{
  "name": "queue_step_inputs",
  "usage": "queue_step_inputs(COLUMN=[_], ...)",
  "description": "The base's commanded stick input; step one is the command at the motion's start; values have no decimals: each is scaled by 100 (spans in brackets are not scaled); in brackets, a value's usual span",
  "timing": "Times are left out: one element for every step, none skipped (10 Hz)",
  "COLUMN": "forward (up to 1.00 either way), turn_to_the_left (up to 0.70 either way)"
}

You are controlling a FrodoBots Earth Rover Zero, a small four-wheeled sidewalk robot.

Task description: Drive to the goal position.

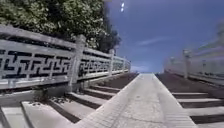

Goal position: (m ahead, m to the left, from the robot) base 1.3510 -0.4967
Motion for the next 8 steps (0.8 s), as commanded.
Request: queue_step_inputs(forward=[45, 45, 45, 45, 45, 45, 45, 45], turn_to_the_left=[0, 0, 0, -21, 0, -1, -10, -19])
